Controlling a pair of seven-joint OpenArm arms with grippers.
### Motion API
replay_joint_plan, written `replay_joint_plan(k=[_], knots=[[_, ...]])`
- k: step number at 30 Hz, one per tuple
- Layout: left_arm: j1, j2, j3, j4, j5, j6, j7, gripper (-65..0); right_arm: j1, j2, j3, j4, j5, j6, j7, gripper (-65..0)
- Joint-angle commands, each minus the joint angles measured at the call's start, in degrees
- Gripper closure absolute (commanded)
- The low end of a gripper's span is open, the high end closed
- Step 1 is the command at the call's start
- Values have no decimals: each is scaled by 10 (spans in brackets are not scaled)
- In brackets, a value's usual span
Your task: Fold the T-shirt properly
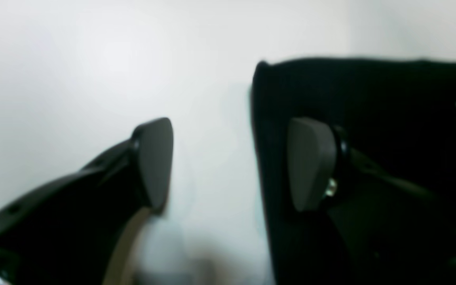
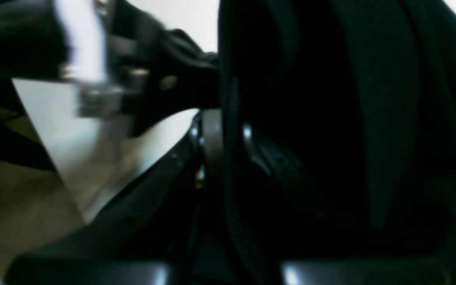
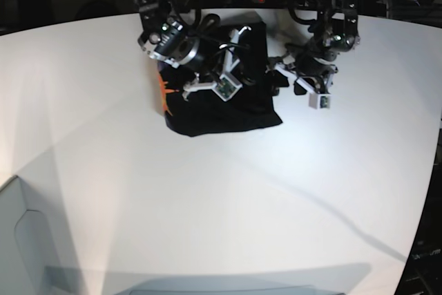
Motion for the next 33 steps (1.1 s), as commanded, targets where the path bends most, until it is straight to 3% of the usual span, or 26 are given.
replay_joint_plan(k=[1, 10, 16, 20, 25, 33], knots=[[5, -1, -17, 24, -2, -3, -10, -435, 7, -5, -10, 4, 13, 2, 17, 0], [62, -1, -163, 101, -2, -7, -10, -436, 22, -5, -17, -27, 13, 2, 17, -16], [67, 0, -242, 104, -2, -7, -10, -436, 15, -4, -32, 1, 13, 2, 16, -241], [65, 3, -269, 104, -2, -7, -10, -437, -15, 3, -46, 75, 13, 2, 16, -329], [64, 0, -274, 104, -2, -7, -10, -437, -34, 23, -25, 145, 13, 2, 16, -335], [64, -2, -274, 103, -2, -7, -10, -437, -48, 59, 0, 116, 13, 2, 21, -335]])
